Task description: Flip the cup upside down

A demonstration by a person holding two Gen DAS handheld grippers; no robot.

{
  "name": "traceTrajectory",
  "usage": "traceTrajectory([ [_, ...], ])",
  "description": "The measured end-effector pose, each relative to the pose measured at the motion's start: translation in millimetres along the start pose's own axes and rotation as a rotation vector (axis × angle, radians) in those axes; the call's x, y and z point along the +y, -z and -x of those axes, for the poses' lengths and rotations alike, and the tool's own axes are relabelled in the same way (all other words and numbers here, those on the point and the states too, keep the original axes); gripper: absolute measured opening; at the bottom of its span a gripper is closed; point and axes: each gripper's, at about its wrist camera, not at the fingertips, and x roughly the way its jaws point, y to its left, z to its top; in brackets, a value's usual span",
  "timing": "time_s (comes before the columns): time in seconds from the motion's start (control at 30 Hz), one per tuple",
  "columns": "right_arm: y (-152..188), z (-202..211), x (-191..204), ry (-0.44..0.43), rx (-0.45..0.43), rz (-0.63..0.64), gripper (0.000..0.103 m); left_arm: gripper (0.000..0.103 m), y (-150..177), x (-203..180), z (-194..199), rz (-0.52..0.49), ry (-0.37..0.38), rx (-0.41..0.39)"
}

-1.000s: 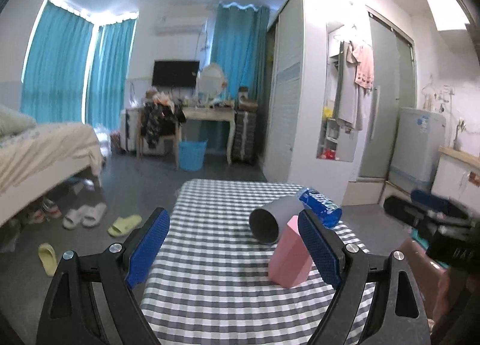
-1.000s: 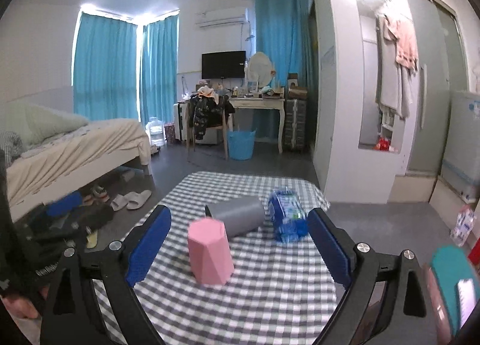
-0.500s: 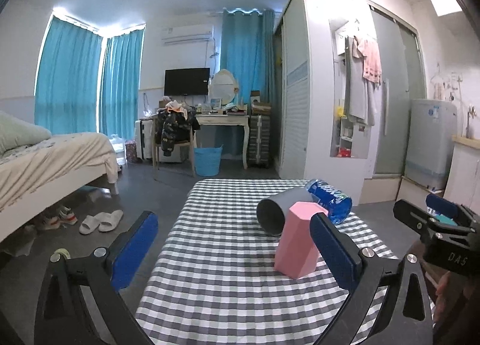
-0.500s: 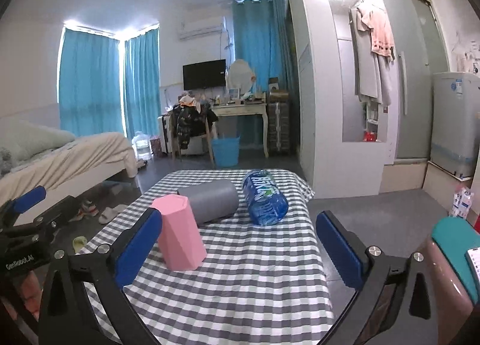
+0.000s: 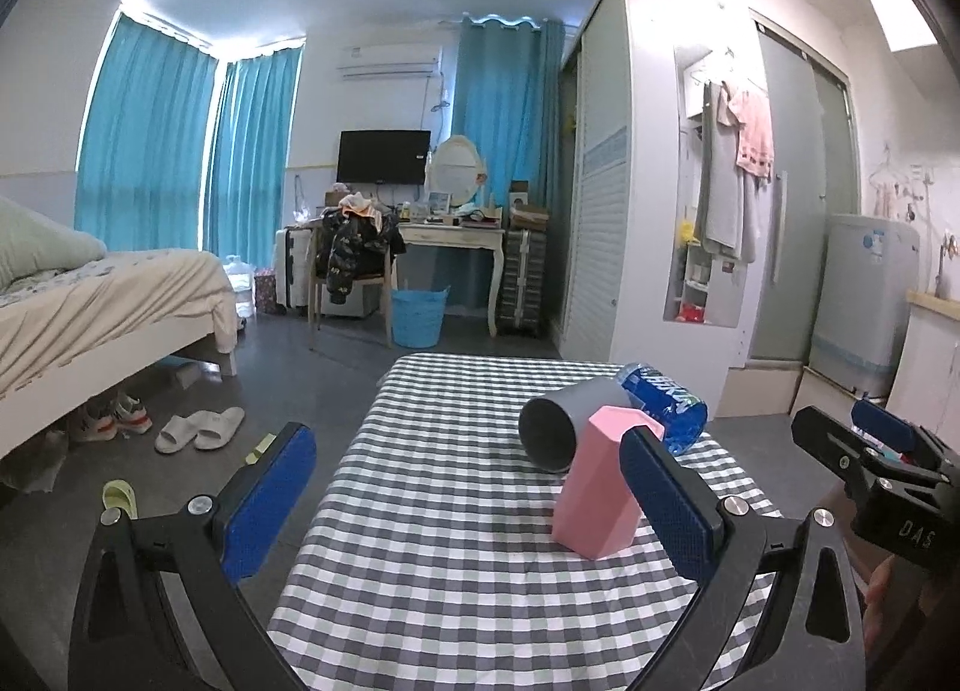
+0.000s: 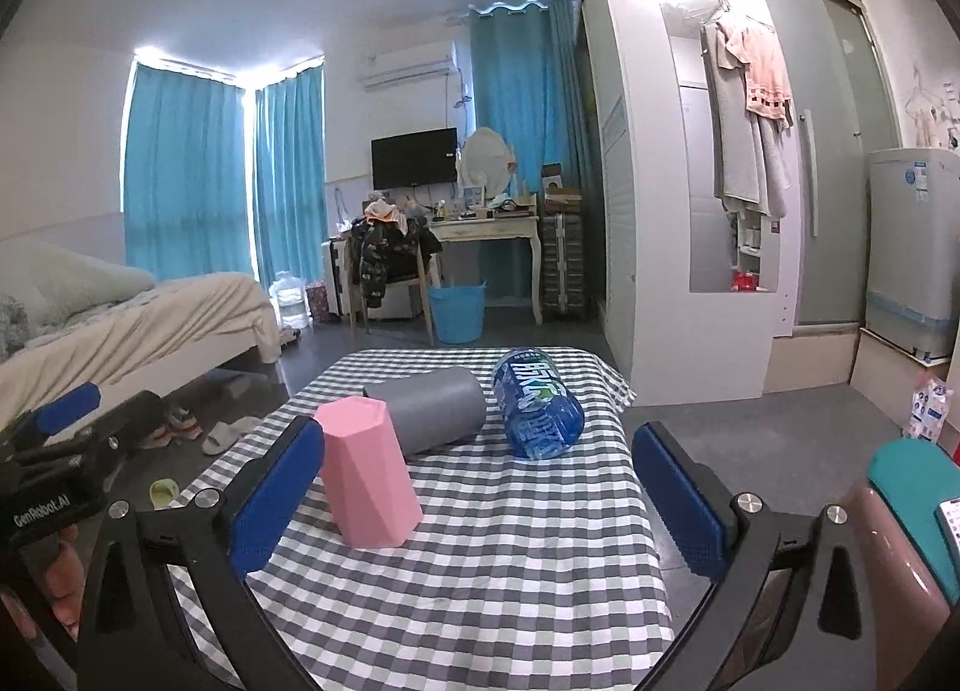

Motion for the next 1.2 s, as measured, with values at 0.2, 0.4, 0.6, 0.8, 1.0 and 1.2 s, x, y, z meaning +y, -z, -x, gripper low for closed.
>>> traceTrajectory([
  [0.2,1.1,-1.2,1.2,0.002,0.006,0.005,0.103,0.103,-0.7,1.0,0.1,-0.004,0.002,0.004],
  [0.4,2.7,-3.0,0.3,0.001,0.014,-0.003,0.103,0.103,0.4,-3.8,2.6,-0.033,-0.011,-0.015],
  [0.6,3.2,-3.9,0.3,0.0,0.02,-0.001,0.103,0.103,0.5,-2.6,2.4,-0.016,-0.013,-0.005],
  [0.8,4.3,-4.8,1.5,-0.004,0.029,-0.002,0.103,0.103,-0.1,-2.3,2.5,-0.016,-0.012,-0.003],
  [1.0,4.6,-6.1,4.1,-0.004,0.034,0.009,0.103,0.103,-1.6,-0.5,1.7,-0.015,-0.011,0.003],
  [1.2,5.0,-6.9,4.4,-0.003,0.036,0.012,0.103,0.103,-1.4,-1.1,1.0,-0.017,-0.01,0.008],
])
